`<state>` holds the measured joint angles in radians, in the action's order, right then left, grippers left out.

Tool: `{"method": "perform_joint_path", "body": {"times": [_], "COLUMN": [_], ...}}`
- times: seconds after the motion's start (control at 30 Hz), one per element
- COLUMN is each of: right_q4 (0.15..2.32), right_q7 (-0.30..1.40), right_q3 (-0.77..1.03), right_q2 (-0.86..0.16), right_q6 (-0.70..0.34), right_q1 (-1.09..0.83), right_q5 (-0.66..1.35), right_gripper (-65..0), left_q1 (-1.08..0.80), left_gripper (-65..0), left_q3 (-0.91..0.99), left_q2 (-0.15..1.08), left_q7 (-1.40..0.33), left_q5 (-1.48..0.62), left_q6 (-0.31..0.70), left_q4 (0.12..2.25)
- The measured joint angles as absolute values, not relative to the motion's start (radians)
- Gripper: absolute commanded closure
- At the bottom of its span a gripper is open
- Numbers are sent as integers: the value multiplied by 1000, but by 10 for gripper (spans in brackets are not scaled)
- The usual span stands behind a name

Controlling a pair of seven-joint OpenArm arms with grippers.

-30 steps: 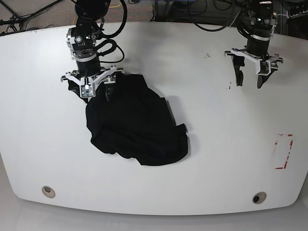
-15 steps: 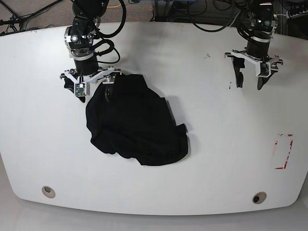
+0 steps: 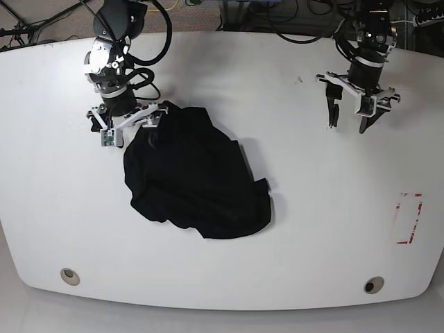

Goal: Fold the T-shirt properly
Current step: 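Move the right gripper to the T-shirt edge and pinch the fabric, then hold the T-shirt edge with the right gripper, lower the left gripper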

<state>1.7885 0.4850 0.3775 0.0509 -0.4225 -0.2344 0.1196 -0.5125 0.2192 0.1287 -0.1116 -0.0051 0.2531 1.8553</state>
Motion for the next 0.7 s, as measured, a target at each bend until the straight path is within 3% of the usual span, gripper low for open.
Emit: {"method": "perform_joint_path", "body": {"times": [0.37,0.7], "right_q4": [1725,1670], "right_q7": [604,587], "right_q3": [395,398], "right_q2": [-2,-45], "right_q6": [-421,-443], "right_q1": [-167,-168], "right_q5": [136,115], "right_gripper": [-356,-410], "left_q1": [-486,-476], "left_gripper": [-390,-390], "left_q3": [163,158], "left_q2": [121,111], "left_q7": [-129,-131], "left_q5": [98,107], "left_q6": [267,260], "left_q4": [1851,1847]}}
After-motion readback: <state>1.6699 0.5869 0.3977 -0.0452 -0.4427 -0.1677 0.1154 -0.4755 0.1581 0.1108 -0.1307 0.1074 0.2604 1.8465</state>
